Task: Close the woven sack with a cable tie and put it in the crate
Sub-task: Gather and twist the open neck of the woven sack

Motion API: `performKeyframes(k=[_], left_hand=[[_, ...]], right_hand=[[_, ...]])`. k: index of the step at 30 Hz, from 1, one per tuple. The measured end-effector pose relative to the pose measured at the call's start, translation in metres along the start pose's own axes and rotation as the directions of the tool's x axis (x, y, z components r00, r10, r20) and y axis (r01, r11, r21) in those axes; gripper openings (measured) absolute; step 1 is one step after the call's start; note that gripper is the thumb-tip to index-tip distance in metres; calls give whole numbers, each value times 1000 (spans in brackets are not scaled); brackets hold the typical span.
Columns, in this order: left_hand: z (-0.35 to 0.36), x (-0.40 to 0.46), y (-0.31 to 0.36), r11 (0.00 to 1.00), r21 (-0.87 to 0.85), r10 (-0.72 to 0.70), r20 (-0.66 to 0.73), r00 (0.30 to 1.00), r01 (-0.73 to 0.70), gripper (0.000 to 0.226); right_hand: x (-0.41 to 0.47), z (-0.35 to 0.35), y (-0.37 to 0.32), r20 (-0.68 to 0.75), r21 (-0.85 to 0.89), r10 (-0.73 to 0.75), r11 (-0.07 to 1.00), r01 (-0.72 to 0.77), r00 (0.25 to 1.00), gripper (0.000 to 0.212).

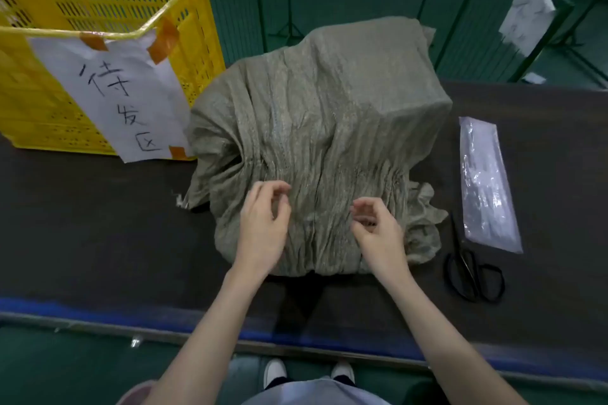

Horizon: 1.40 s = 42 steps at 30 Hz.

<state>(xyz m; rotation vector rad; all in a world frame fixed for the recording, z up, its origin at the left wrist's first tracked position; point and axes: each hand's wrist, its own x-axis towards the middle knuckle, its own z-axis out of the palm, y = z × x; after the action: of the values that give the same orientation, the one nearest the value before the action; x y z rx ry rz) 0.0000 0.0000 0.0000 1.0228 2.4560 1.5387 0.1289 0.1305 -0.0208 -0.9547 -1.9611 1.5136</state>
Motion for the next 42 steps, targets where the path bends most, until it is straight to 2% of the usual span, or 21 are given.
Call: performKeyframes(k=[4, 7, 9, 12, 17, 19, 22, 24, 27, 30, 34, 37, 40, 42], left_hand=[[-9, 2, -17, 984, 179, 43, -199, 979, -7, 20], [-21, 14, -36, 982, 176, -9, -290, 957, 63, 30], [-30, 22, -44, 988, 135, -35, -270, 962, 73, 36], [-37, 31, -48, 982, -59, -184, -157, 970, 177, 38], [-34, 34, -49, 943, -96, -314, 67, 947, 319, 38], [-31, 34, -50, 914, -80, -381, 158, 911, 397, 55], [-24, 33, -49, 860, -21, -479, 311, 821, 510, 89], [-19, 36, -46, 826, -41, -488, 446, 750, 562, 93], [-13, 42, -40, 796, -87, -412, 646, 642, 599, 86], [-7, 49, -37, 785, -75, -405, 690, 600, 616, 66], [-6, 49, -36, 715, -161, -451, 638, 625, 680, 49], [-6, 43, -42, 668, -274, -484, 547, 683, 692, 46], [-9, 39, -46, 551, -457, -523, 464, 715, 699, 32], [-12, 38, -49, 509, -510, -559, 416, 717, 693, 25]], right_hand=[[-8, 4, 11, 39, -292, -87, 952, 94, 995, 30], [-11, 10, 19, 88, -386, -76, 916, 104, 993, 35], [-11, 14, 22, 113, -423, -51, 901, 94, 992, 40], [-10, 20, 27, 122, -461, -19, 884, 74, 992, 46], [-5, 30, 31, 82, -514, -6, 857, 47, 997, 46], [-3, 33, 30, 64, -532, 5, 846, 30, 998, 46], [0, 38, 30, 38, -558, 23, 830, 2, 999, 44], [1, 40, 31, 34, -572, 33, 820, -7, 999, 43], [2, 44, 32, 26, -585, 48, 811, -24, 999, 43], [3, 47, 34, 6, -610, 48, 792, -35, 999, 43], [1, 50, 37, -39, -608, 33, 793, -50, 999, 38], [0, 53, 39, -59, -621, 26, 782, -56, 998, 31], [-2, 52, 46, -68, -656, 3, 753, -47, 998, 25], [-2, 50, 48, -64, -675, -10, 737, -36, 998, 22]])
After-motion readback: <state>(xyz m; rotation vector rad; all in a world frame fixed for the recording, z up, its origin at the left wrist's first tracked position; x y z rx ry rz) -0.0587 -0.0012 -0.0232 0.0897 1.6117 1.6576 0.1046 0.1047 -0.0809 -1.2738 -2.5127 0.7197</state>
